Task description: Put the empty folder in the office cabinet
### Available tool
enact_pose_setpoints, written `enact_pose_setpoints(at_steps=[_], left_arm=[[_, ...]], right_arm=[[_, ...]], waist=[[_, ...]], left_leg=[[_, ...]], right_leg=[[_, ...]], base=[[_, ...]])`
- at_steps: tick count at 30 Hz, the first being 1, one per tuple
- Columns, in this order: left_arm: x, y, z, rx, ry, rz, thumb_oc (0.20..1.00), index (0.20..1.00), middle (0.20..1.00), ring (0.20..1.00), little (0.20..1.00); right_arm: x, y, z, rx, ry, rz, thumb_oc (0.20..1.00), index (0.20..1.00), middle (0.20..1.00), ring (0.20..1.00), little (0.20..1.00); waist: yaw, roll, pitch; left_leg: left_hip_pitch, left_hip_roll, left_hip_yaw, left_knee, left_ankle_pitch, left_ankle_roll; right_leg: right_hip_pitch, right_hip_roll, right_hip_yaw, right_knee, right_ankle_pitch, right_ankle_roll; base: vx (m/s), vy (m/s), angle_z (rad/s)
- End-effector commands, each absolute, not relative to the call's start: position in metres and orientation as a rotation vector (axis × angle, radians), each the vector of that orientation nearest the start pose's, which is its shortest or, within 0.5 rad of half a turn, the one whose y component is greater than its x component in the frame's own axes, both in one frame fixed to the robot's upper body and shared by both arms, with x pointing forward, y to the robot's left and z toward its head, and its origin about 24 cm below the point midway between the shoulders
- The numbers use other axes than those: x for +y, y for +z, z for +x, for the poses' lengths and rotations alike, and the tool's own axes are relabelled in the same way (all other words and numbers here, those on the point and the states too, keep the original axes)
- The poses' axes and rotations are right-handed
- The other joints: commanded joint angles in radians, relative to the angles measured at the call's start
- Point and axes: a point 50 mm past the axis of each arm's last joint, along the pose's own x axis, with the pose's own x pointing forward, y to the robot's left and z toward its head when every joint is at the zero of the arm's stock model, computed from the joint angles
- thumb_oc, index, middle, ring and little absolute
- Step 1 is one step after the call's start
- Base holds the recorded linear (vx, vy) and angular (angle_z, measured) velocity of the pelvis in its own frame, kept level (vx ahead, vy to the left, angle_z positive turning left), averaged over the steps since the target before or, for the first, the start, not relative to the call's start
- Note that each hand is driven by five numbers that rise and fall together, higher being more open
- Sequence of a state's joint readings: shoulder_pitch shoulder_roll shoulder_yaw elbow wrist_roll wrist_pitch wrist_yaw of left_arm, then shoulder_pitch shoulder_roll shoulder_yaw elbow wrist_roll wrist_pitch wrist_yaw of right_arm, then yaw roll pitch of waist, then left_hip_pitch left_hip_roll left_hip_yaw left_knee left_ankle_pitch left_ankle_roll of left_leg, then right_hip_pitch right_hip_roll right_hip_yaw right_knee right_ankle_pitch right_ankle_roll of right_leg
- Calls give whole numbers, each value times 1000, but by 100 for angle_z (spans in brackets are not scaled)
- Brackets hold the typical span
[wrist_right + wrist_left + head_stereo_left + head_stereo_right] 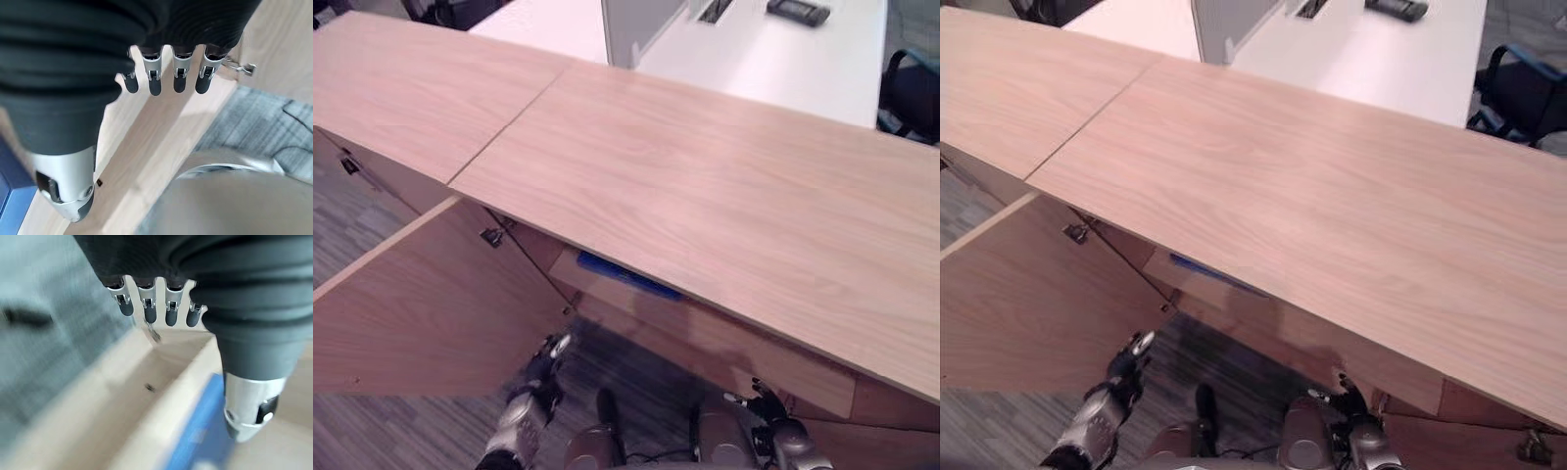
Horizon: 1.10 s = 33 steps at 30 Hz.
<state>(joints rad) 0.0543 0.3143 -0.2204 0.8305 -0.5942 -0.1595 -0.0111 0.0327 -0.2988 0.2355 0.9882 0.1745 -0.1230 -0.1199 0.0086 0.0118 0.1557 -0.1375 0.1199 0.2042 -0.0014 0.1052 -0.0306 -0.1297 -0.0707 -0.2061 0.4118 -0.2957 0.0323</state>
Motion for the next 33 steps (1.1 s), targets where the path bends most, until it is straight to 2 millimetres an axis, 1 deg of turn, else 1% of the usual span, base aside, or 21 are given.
enact_pose_setpoints(at_steps=[1, 2, 4, 6, 7, 8, 10, 12, 13, 15, 16, 17, 19, 22, 24, 25, 26, 28, 30, 32, 33], left_arm=[[213, -109, 182, 665, 69, -17, 1000, 1000, 1000, 1000, 1000], [213, -115, 173, 701, 50, 25, 1000, 1000, 1000, 1000, 1000], [212, -124, 161, 770, 41, 45, 1000, 1000, 1000, 1000, 1000], [213, -131, 154, 819, 39, 76, 1000, 1000, 1000, 1000, 1000], [214, -132, 152, 833, 36, 97, 1000, 1000, 1000, 1000, 1000], [216, -136, 146, 860, 36, 124, 1000, 1000, 1000, 1000, 1000], [219, -140, 137, 902, 29, 150, 1000, 1000, 1000, 1000, 1000], [219, -145, 127, 945, 20, 168, 1000, 1000, 1000, 1000, 1000], [220, -147, 123, 964, 17, 176, 1000, 1000, 1000, 1000, 1000], [220, -150, 115, 991, 13, 192, 1000, 1000, 1000, 1000, 1000], [219, -151, 113, 998, 3, 197, 1000, 1000, 1000, 1000, 1000], [217, -153, 111, 1015, -19, 214, 1000, 1000, 1000, 1000, 1000], [215, -155, 108, 1032, -51, 251, 1000, 1000, 1000, 1000, 1000], [214, -155, 111, 1036, -120, 334, 1000, 1000, 1000, 1000, 1000], [216, -152, 118, 1008, -189, 424, 1000, 1000, 1000, 1000, 1000], [218, -150, 123, 998, -205, 448, 1000, 1000, 1000, 1000, 1000], [223, -148, 126, 987, -207, 482, 1000, 1000, 1000, 1000, 1000], [228, -145, 129, 976, -187, 493, 1000, 1000, 1000, 1000, 1000], [235, -142, 132, 968, -152, 482, 1000, 1000, 1000, 1000, 1000], [239, -140, 134, 960, -119, 464, 1000, 1000, 1000, 1000, 1000], [241, -139, 136, 954, -109, 459, 1000, 1000, 1000, 1000, 1000]], right_arm=[[-246, -124, 149, 823, -133, -311, 1000, 1000, 1000, 1000, 1000], [-251, -123, 149, 817, -145, -318, 1000, 1000, 1000, 1000, 1000], [-256, -121, 150, 813, -156, -325, 1000, 1000, 1000, 1000, 1000], [-262, -119, 153, 812, -175, -332, 1000, 1000, 1000, 1000, 1000], [-265, -119, 151, 821, -190, -328, 1000, 1000, 1000, 1000, 1000], [-268, -120, 149, 833, -203, -318, 1000, 1000, 1000, 1000, 1000], [-273, -121, 146, 856, -215, -314, 1000, 1000, 1000, 1000, 1000], [-276, -124, 139, 888, -210, -324, 1000, 1000, 1000, 1000, 1000], [-278, -125, 136, 903, -206, -325, 1000, 1000, 1000, 1000, 1000], [-280, -127, 131, 923, -208, -319, 1000, 1000, 1000, 1000, 1000], [-280, -127, 129, 930, -208, -314, 1000, 1000, 1000, 1000, 1000], [-281, -128, 127, 937, -220, -307, 1000, 1000, 1000, 1000, 1000], [-281, -128, 129, 937, -226, -302, 1000, 1000, 1000, 1000, 1000], [-280, -128, 130, 944, -232, -289, 1000, 1000, 1000, 1000, 1000], [-277, -130, 132, 947, -240, -273, 1000, 1000, 1000, 1000, 1000], [-275, -130, 133, 948, -247, -261, 1000, 1000, 1000, 1000, 1000], [-270, -130, 140, 929, -253, -232, 1000, 1000, 1000, 1000, 1000], [-264, -130, 145, 915, -250, -214, 1000, 1000, 1000, 1000, 1000], [-260, -131, 145, 913, -233, -210, 1000, 1000, 1000, 1000, 1000], [-256, -132, 142, 915, -200, -216, 1000, 1000, 1000, 1000, 1000], [-255, -133, 140, 918, -189, -224, 1000, 1000, 1000, 1000, 1000]], waist=[[4, 17, 30], [8, 21, 28], [9, 28, 36], [7, 30, 47], [1, 27, 51], [-8, 16, 50], [-23, 3, 33], [-38, 2, 15], [-48, 7, 9], [-62, 20, -5], [-72, 34, -15], [-78, 44, -22], [-83, 50, -35], [-86, 40, -43], [-81, 29, -54], [-78, 24, -55], [-75, 26, -48], [-72, 33, -35], [-64, 40, -25], [-57, 45, -24], [-55, 43, -21]], left_leg=[[-75, -59, -13, 35, 28, -13], [-74, -55, -11, 37, 31, -19], [-89, -46, -32, 77, 38, -32], [-97, -49, -93, 123, 38, -53], [-92, -52, -131, 156, 25, -59], [-89, -49, -162, 202, 4, -62], [-57, -16, -197, 234, -29, -62], [-10, 27, -236, 245, -23, -72], [21, 54, -256, 240, -12, -82], [77, 89, -277, 200, 4, -102], [106, 98, -276, 155, -5, -111], [123, 103, -255, 113, -16, -117], [148, 88, -221, 37, -66, -118], [161, 40, -209, -3, -101, -107], [172, -18, -190, -37, -135, -82], [170, -45, -177, -46, -144, -67], [177, -62, -162, -59, -147, -52], [179, -66, -139, -65, -141, -39], [176, -70, -115, -66, -134, -27], [170, -81, -99, -67, -124, -16], [171, -87, -91, -66, -122, -14]], right_leg=[[110, 45, 67, -230, 137, 70], [137, 53, 86, -274, 134, 61], [154, 53, 88, -285, 130, 44], [143, 46, 100, -273, 138, 34], [138, 34, 101, -265, 144, 32], [127, 15, 105, -259, 156, 32], [109, -18, 113, -257, 174, 37], [96, -40, 115, -251, 185, 46], [92, -47, 115, -248, 188, 51], [86, -58, 118, -254, 197, 64], [88, -60, 115, -260, 201, 73], [94, -66, 108, -271, 207, 83], [91, -84, 105, -289, 226, 100], [91, -138, 101, -325, 288, 136], [94, -205, 93, -377, 353, 174], [84, -228, 86, -381, 375, 188], [63, -235, 81, -350, 376, 188], [45, -217, 66, -299, 365, 177], [35, -183, 24, -242, 334, 161], [34, -115, -29, -223, 285, 136], [30, -89, -57, -216, 269, 125]], base=[[-169, -58, -24], [-215, -80, -27], [-178, -58, -23], [-208, 29, 4], [-256, 79, 1], [-242, 105, -15], [-152, 151, -27], [-69, 170, -21], [-41, 183, 15], [-19, 227, 29], [12, 252, 10], [13, 220, 5], [-18, 201, 16], [-43, 238, 31], [-81, 430, 15], [-108, 436, 2], [-93, 330, 5], [-73, 231, -8], [-74, 192, -48], [-49, 157, -32], [-25, 105, -25]])
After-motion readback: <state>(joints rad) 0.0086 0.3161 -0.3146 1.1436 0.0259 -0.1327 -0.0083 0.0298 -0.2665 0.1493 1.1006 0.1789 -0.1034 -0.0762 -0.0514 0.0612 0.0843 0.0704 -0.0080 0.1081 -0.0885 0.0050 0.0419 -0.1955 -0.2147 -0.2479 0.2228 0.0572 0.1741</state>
